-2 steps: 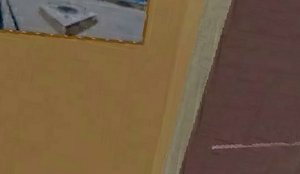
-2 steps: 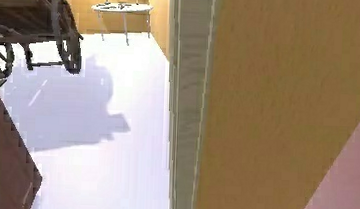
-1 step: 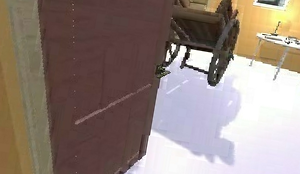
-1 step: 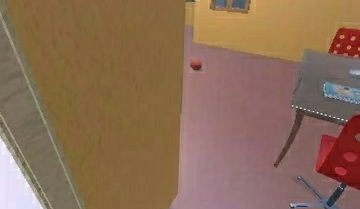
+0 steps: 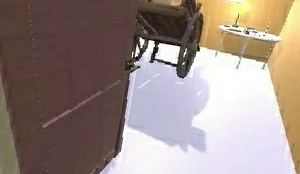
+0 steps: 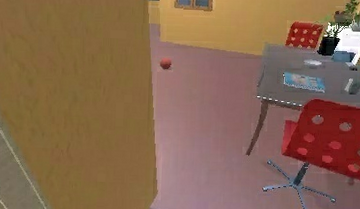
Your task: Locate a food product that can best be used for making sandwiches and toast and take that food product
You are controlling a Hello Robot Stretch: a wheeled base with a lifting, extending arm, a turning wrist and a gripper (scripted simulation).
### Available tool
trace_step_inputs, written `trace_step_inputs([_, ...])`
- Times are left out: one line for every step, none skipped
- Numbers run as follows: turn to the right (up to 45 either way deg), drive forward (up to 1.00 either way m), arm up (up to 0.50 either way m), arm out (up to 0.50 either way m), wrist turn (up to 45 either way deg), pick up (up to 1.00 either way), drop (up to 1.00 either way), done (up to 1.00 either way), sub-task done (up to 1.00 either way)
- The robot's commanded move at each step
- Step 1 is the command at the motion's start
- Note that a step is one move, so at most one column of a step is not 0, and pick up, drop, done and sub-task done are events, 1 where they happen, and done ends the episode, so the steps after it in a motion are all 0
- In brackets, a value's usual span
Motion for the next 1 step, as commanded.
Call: trace_step_inputs([0.0,0.65,0.0,0.0,0.0,0.0,0.0,0.0,0.0])
